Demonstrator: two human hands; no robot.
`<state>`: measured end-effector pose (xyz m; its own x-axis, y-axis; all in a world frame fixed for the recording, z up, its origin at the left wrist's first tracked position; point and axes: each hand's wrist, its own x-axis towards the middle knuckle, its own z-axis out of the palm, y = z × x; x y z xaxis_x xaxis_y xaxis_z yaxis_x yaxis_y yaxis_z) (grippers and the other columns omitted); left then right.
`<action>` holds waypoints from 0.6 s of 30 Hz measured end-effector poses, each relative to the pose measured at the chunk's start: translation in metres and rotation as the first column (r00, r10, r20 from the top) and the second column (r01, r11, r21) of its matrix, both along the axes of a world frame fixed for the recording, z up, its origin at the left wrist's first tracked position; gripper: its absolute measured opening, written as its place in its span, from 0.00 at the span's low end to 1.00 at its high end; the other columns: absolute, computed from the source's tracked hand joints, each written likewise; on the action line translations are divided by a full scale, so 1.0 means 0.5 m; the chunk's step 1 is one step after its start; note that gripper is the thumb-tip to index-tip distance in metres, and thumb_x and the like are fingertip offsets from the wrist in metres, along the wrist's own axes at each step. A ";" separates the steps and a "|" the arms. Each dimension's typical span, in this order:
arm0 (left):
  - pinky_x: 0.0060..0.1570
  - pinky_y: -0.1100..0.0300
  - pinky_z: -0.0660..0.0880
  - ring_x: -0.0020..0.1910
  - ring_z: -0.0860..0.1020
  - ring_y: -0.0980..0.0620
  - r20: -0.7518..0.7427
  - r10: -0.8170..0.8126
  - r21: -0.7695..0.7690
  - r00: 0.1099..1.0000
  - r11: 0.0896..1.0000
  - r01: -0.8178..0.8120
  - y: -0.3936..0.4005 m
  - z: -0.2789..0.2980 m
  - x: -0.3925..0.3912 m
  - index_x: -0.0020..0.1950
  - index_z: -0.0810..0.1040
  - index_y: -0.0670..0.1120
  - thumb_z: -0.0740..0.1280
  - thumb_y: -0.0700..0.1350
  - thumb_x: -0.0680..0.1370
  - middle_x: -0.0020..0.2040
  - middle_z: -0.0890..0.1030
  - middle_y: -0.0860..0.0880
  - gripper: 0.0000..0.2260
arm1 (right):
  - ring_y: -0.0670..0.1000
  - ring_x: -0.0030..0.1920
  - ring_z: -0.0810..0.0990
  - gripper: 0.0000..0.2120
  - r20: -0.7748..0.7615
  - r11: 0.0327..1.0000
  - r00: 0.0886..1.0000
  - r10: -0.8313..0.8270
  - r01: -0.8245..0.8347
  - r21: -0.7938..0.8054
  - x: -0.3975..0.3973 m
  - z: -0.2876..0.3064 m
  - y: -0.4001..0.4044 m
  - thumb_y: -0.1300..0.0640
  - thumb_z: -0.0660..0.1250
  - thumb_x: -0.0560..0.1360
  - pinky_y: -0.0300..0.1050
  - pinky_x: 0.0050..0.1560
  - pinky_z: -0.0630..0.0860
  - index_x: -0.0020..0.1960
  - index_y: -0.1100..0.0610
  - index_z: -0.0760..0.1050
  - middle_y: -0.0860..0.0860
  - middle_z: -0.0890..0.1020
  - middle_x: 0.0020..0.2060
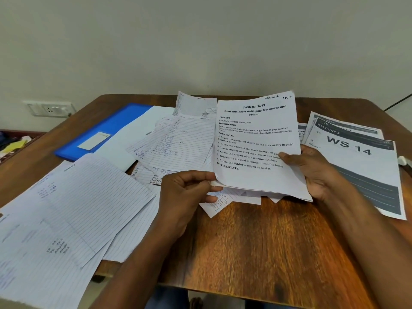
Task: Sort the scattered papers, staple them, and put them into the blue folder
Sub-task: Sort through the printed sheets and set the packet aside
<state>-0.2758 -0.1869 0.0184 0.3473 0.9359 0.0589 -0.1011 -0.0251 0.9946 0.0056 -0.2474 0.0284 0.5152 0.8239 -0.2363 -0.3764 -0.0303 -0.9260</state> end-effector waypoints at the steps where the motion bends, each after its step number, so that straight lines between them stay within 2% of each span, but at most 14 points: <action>1: 0.38 0.57 0.85 0.44 0.89 0.43 0.005 -0.004 -0.006 1.000 1.000 0.004 0.001 0.000 0.000 0.44 0.88 0.43 0.66 0.26 0.78 0.42 0.88 0.42 0.16 | 0.59 0.59 0.84 0.21 -0.001 1.000 1.000 0.000 0.000 0.000 0.001 -0.001 0.000 0.73 0.66 0.78 0.55 0.54 0.83 0.70 0.64 0.76 0.61 0.84 0.62; 8: 0.40 0.56 0.86 0.46 0.88 0.42 0.044 -0.022 -0.061 0.999 0.998 0.024 0.000 0.005 -0.003 0.47 0.89 0.41 0.66 0.27 0.78 0.44 0.88 0.40 0.15 | 0.63 0.62 0.83 0.21 0.007 1.000 1.000 0.002 -0.002 -0.007 0.000 -0.001 -0.001 0.72 0.67 0.78 0.57 0.54 0.82 0.70 0.64 0.76 0.61 0.84 0.61; 12: 0.38 0.57 0.86 0.46 0.88 0.41 0.077 -0.025 -0.072 0.997 0.997 0.030 -0.002 0.006 -0.004 0.48 0.87 0.39 0.73 0.29 0.75 0.45 0.88 0.39 0.07 | 0.64 0.62 0.83 0.20 0.006 1.000 1.000 0.001 -0.001 -0.013 0.000 0.000 -0.002 0.72 0.67 0.78 0.59 0.53 0.82 0.69 0.63 0.77 0.61 0.84 0.61; 14: 0.38 0.57 0.86 0.46 0.89 0.41 0.080 -0.024 -0.066 0.996 0.997 0.029 -0.002 0.006 -0.005 0.49 0.87 0.39 0.75 0.30 0.75 0.45 0.88 0.40 0.06 | 0.63 0.63 0.82 0.20 0.001 1.000 1.000 -0.002 0.002 -0.010 0.000 0.000 -0.002 0.73 0.66 0.78 0.58 0.53 0.82 0.69 0.63 0.77 0.61 0.84 0.62; 18: 0.38 0.57 0.85 0.47 0.89 0.42 0.087 -0.047 -0.052 0.995 0.997 0.052 0.000 0.006 -0.009 0.50 0.87 0.40 0.72 0.28 0.77 0.46 0.89 0.40 0.09 | 0.63 0.63 0.83 0.20 0.004 1.000 1.000 -0.001 0.001 -0.013 0.003 -0.002 -0.001 0.72 0.67 0.78 0.58 0.54 0.82 0.69 0.63 0.77 0.61 0.84 0.62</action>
